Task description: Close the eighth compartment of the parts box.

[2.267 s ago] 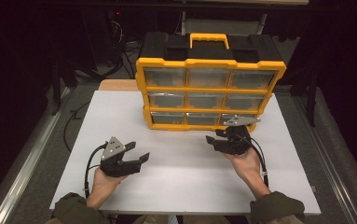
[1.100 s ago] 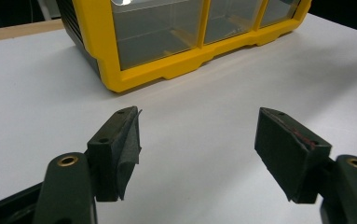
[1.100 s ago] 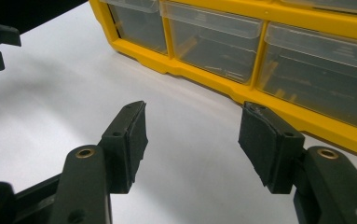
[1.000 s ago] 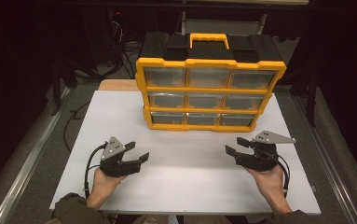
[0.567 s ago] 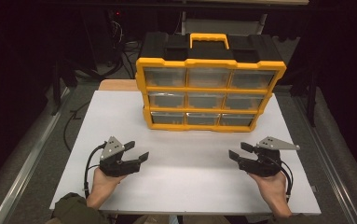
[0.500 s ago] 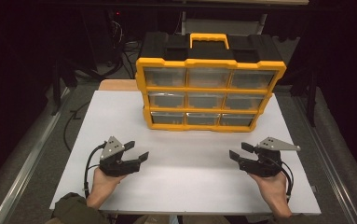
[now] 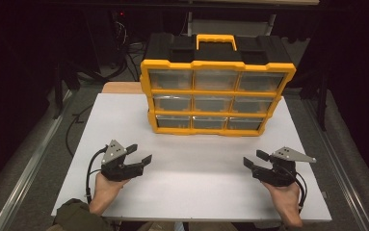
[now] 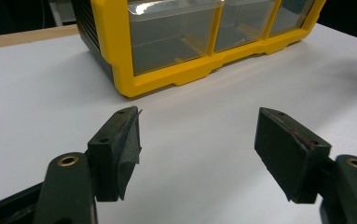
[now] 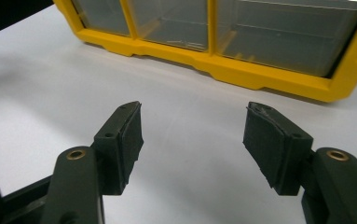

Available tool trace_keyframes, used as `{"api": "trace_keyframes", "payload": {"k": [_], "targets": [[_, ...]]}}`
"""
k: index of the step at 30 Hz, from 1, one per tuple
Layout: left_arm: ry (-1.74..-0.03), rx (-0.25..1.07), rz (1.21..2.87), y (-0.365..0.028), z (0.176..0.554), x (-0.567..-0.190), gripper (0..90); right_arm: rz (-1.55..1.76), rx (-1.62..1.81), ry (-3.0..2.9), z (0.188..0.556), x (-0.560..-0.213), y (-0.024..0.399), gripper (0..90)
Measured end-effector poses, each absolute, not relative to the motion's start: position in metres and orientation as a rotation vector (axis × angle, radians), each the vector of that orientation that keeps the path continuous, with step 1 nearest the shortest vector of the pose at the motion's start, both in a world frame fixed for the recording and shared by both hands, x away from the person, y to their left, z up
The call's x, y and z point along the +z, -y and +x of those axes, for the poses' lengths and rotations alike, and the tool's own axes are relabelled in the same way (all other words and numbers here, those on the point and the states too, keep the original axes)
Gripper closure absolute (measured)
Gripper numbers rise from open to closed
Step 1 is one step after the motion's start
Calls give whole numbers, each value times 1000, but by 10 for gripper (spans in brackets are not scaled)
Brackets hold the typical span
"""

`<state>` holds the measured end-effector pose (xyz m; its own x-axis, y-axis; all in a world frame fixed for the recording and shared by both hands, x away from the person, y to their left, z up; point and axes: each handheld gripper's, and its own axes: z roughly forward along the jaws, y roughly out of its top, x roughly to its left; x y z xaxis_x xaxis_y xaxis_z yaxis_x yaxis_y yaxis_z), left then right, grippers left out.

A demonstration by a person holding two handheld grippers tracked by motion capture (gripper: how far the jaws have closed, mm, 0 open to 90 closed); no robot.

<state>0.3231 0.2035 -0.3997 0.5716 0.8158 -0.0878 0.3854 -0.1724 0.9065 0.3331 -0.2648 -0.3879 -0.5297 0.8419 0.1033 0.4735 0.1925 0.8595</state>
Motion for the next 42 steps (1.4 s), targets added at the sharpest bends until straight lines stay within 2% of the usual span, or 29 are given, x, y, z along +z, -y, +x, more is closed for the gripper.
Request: {"api": "trace_keyframes", "payload": {"k": [15, 42], "targets": [[-1023, 570, 1786, -207, 327, -401, 316, 1266, 1288, -2023, 335, -398, 277, 356], [-1062, 574, 1766, -213, 331, -401, 315, 1332, 1262, -1913, 340, -410, 283, 309]]}}
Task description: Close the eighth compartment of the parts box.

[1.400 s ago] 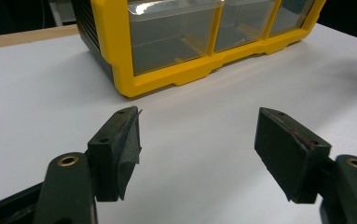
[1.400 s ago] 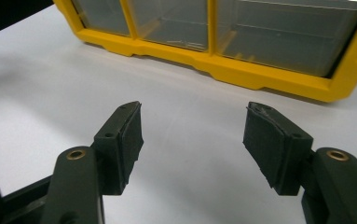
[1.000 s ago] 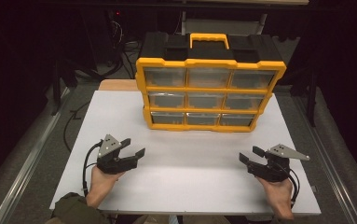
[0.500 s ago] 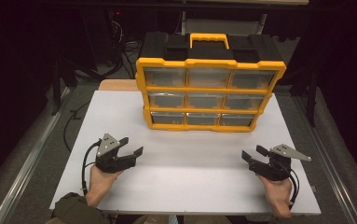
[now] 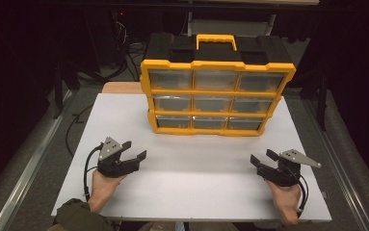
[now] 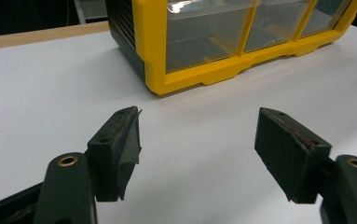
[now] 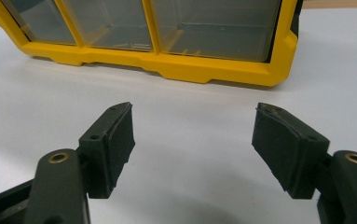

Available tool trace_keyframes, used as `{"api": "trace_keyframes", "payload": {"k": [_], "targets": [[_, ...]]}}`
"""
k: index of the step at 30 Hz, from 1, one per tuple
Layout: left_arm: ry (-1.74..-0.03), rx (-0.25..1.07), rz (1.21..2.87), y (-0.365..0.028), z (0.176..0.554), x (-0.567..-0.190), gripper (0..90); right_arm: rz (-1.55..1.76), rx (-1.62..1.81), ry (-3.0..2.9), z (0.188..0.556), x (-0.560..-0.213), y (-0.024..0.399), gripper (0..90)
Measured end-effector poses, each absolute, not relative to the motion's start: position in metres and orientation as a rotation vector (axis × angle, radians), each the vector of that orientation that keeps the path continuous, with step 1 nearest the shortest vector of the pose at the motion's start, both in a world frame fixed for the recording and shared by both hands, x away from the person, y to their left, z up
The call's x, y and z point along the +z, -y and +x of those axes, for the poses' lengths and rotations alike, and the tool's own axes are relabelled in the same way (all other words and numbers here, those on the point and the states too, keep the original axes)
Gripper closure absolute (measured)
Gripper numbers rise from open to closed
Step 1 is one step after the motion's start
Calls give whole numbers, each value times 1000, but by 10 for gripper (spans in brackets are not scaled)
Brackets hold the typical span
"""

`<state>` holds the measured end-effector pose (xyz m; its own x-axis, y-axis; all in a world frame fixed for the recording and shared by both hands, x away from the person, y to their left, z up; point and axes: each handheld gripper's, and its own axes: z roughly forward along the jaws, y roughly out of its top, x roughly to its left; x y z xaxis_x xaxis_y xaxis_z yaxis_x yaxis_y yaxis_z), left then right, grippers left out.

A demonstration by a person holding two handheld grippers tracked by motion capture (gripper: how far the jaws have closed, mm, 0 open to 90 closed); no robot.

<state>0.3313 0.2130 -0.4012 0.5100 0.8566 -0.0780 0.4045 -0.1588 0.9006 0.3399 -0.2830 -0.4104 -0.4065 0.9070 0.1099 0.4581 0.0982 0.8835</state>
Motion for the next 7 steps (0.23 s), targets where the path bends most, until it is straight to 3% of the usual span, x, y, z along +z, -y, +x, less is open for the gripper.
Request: {"api": "trace_keyframes", "payload": {"k": [7], "targets": [[-1051, 569, 1776, -210, 332, -402, 314, 1317, 1280, -1903, 337, -411, 283, 303]]}}
